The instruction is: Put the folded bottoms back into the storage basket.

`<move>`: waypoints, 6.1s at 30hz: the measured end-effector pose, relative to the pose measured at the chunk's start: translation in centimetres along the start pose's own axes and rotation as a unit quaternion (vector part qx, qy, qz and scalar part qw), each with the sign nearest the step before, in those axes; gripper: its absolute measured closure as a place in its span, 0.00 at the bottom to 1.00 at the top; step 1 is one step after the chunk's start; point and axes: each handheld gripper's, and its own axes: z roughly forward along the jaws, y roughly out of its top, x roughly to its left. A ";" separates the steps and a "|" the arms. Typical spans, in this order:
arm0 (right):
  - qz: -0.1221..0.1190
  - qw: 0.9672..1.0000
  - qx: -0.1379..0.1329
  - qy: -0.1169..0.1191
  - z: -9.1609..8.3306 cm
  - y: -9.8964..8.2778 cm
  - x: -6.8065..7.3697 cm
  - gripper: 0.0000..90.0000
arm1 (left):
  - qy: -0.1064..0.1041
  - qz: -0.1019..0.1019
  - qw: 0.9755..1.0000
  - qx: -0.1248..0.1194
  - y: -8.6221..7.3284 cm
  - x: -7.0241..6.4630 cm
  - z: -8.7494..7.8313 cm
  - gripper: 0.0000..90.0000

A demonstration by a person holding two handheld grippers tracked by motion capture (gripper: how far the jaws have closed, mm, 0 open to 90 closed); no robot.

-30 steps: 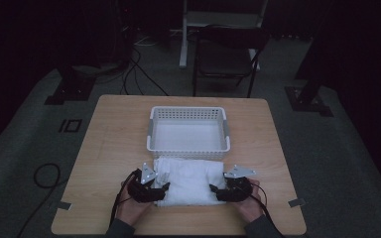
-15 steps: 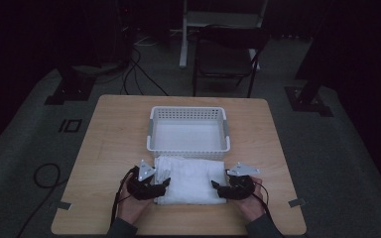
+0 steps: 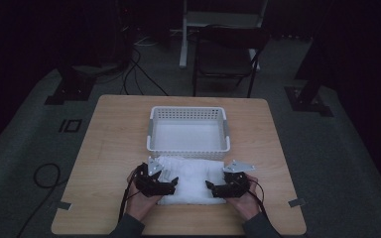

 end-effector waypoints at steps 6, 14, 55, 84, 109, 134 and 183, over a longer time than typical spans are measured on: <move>-0.002 0.999 0.024 -0.024 1.0 -0.2 -0.3 0.12 | -0.013 -0.014 1.000 -0.007 -0.9 0.9 1.1 0.00; 0.019 0.999 0.040 -0.009 2.2 -0.4 -1.1 0.10 | -0.039 -0.057 0.998 0.005 -1.3 1.7 2.1 0.00; 0.127 0.983 0.049 0.124 3.6 -1.3 -3.6 0.39 | -0.164 -0.096 0.980 0.049 -1.1 3.9 3.0 0.17; 0.082 0.992 0.001 0.098 2.3 -1.1 -2.1 0.78 | -0.149 -0.079 0.985 0.032 -0.7 2.4 1.3 0.55; 0.049 0.993 -0.052 0.089 -0.5 -0.3 -1.0 0.79 | -0.126 -0.059 0.990 -0.020 0.5 1.1 -1.9 0.59; 0.009 0.992 -0.097 0.082 -4.1 1.7 0.2 0.79 | -0.115 -0.038 0.990 -0.071 2.3 -0.2 -6.1 0.59; -0.052 0.985 -0.154 0.052 -8.8 8.2 0.2 0.79 | -0.114 -0.008 0.985 -0.130 8.8 0.5 -10.2 0.59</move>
